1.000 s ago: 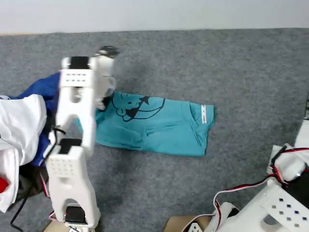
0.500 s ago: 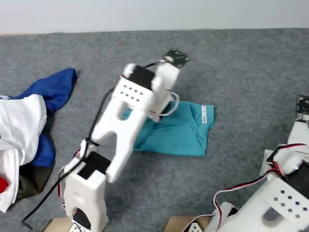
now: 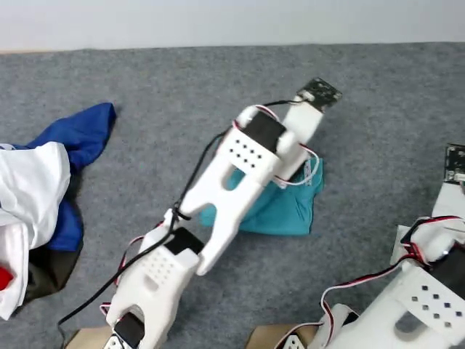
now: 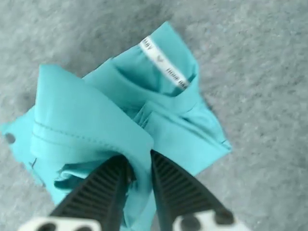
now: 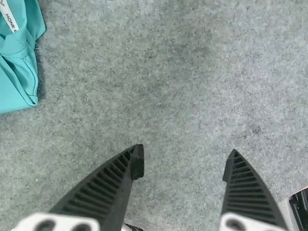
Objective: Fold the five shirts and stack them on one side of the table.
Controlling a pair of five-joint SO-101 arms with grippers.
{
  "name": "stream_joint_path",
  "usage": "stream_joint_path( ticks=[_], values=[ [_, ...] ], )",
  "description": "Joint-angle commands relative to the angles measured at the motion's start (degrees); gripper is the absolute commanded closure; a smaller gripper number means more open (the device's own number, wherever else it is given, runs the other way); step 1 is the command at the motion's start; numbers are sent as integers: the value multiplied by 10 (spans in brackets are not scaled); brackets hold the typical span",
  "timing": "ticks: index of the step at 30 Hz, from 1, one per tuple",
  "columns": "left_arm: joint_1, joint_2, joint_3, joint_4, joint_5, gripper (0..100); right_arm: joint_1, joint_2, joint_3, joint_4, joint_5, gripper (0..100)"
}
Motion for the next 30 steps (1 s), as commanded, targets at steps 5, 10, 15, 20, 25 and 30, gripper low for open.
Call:
stream_joint_path(
  ticks=[5,10,15,20,25,30],
  values=[
    [40,40,-80,11,18,995,-3,-8,-6,22,-4,725],
    [42,76,-105,2,15,994,-3,-8,-5,22,-4,725],
    [44,104,-143,7,17,870,-3,-8,-5,22,-4,725],
    [43,79,-147,11,13,763,-3,-8,-4,22,-4,725],
    [15,32,-137,11,-26,764,-3,-8,-4,22,-4,725],
    [-64,21,-135,11,-34,843,-3,-8,-4,22,-4,725]
  ],
)
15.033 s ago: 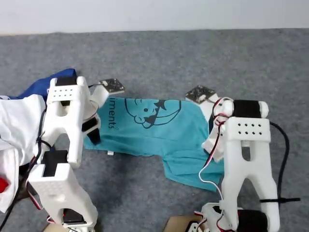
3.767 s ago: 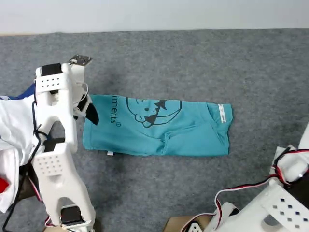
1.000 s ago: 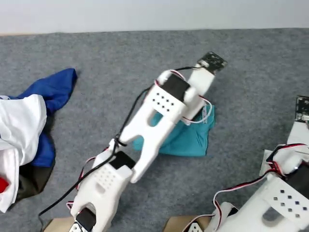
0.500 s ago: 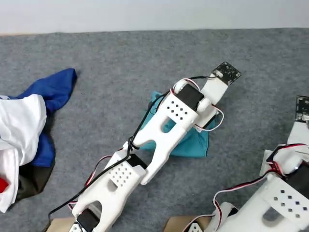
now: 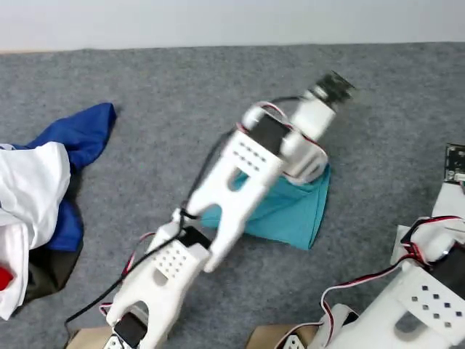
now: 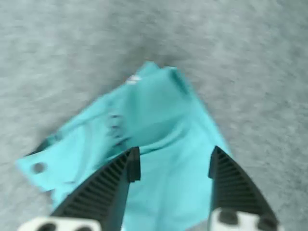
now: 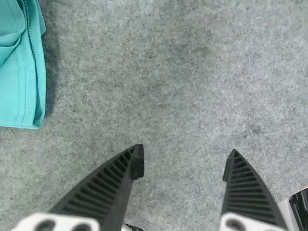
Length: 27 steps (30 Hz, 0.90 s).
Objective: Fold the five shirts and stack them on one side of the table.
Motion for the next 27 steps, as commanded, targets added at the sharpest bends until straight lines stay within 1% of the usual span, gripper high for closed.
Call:
stream_joint_path(
  ticks=[1,5,8,11,19,23,27],
  values=[
    [-63,-39,-5,11,-22,875,-3,-8,-4,22,-4,725],
    [-102,-10,29,11,-65,995,-3,-8,-4,22,-4,725],
    [-113,24,55,11,-74,994,-3,-8,-4,22,-4,725],
    [-109,57,61,11,-74,994,-3,-8,-4,22,-4,725],
    [-53,126,63,12,-72,994,-3,-8,-4,22,-4,725],
    [-19,116,81,12,-71,994,-3,-8,-4,22,-4,725],
    [10,76,126,12,-71,994,-3,-8,-4,22,-4,725]
  ],
)
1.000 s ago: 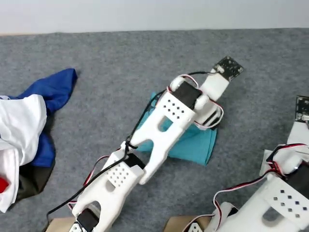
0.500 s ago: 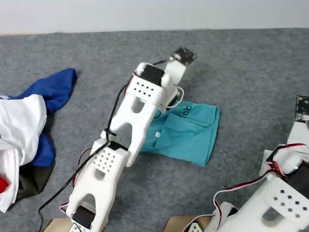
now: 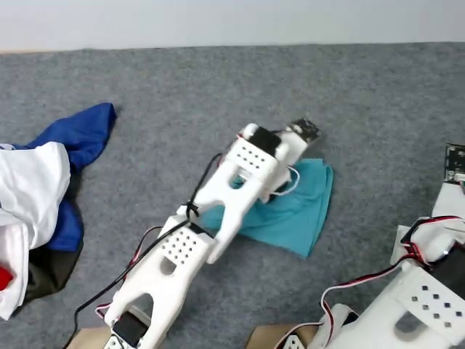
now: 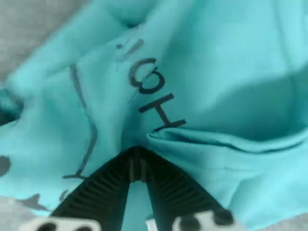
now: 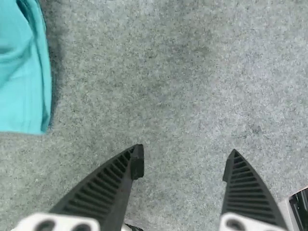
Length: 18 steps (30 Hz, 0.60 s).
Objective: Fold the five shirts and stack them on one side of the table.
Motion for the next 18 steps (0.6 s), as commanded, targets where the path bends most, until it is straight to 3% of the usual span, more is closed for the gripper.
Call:
stream_joint_path(
  ticks=[1,18],
  values=[
    [33,-65,28,18,-1,994,-3,-8,-4,22,-4,725],
    [142,-284,289,18,-2,994,-4,-8,-4,22,-4,725]
  ],
)
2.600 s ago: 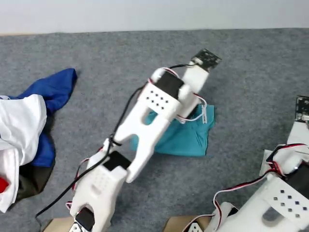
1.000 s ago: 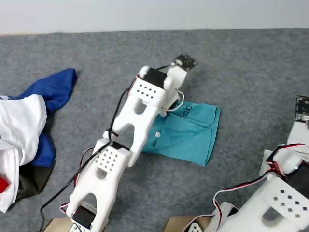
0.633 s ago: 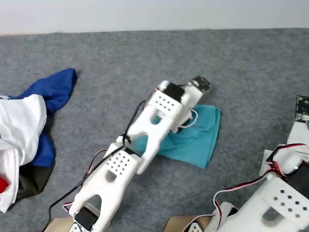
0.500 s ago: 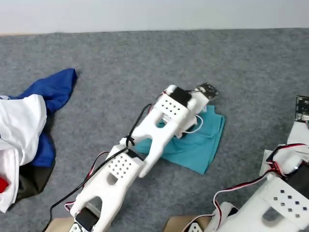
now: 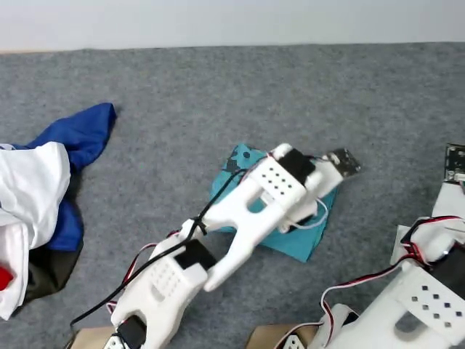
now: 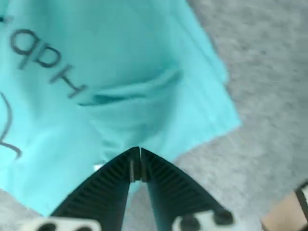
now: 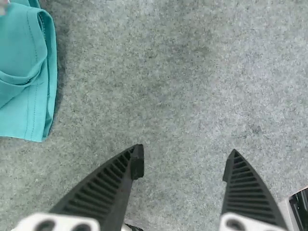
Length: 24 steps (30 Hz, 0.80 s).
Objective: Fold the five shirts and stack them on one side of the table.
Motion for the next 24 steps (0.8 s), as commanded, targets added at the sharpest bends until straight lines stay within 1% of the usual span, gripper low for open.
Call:
stream_joint_path(
  ticks=[1,3,7,10,15,19,24],
  values=[
    [33,-66,48,17,-2,994,-4,-8,-4,22,-4,725],
    [31,-83,59,16,-2,994,-4,-8,-4,22,-4,725],
    [-18,-98,33,-5,-4,994,-4,-8,-4,22,-4,725],
    [-62,-89,15,-49,-4,994,-4,-8,-4,22,-4,725],
    [-103,-26,13,-126,-4,994,-4,-8,-4,22,-4,725],
    [-100,23,13,-146,-4,994,-3,-17,-13,22,-4,725],
    [-62,35,13,-122,-4,994,-3,-76,-51,19,-4,725]
  ],
)
